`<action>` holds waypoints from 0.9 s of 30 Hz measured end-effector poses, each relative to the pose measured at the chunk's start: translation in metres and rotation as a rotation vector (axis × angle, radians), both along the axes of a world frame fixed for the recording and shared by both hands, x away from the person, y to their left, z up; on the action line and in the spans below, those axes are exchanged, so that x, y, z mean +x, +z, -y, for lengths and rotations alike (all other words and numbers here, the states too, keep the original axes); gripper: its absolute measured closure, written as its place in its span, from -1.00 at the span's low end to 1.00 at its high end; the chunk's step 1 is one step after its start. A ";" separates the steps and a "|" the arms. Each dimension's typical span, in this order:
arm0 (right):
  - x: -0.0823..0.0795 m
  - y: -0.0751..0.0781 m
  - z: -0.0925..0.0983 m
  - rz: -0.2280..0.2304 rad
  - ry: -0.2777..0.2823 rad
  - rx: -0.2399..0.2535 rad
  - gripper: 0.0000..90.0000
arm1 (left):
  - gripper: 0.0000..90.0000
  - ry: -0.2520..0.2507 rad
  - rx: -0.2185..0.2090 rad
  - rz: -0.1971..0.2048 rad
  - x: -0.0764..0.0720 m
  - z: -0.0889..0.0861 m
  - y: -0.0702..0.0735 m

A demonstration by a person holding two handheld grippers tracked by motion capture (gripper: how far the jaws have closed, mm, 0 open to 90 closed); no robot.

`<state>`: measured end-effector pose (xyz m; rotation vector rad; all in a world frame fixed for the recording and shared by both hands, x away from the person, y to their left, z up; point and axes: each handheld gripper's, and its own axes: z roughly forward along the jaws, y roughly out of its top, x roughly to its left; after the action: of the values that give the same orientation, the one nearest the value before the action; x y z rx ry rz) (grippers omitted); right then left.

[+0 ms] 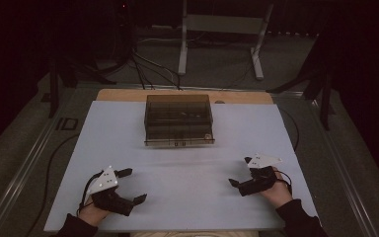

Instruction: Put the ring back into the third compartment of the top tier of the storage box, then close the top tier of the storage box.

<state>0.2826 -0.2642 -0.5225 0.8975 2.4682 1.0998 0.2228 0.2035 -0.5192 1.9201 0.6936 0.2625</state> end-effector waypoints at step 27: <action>-0.001 0.003 0.000 0.007 0.022 0.008 -0.96 | -1.00 0.004 0.002 0.002 -0.001 -0.001 0.000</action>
<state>0.2813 -0.2638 -0.5198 0.8693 2.4753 1.1196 0.2222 0.2040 -0.5189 1.9200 0.6957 0.2678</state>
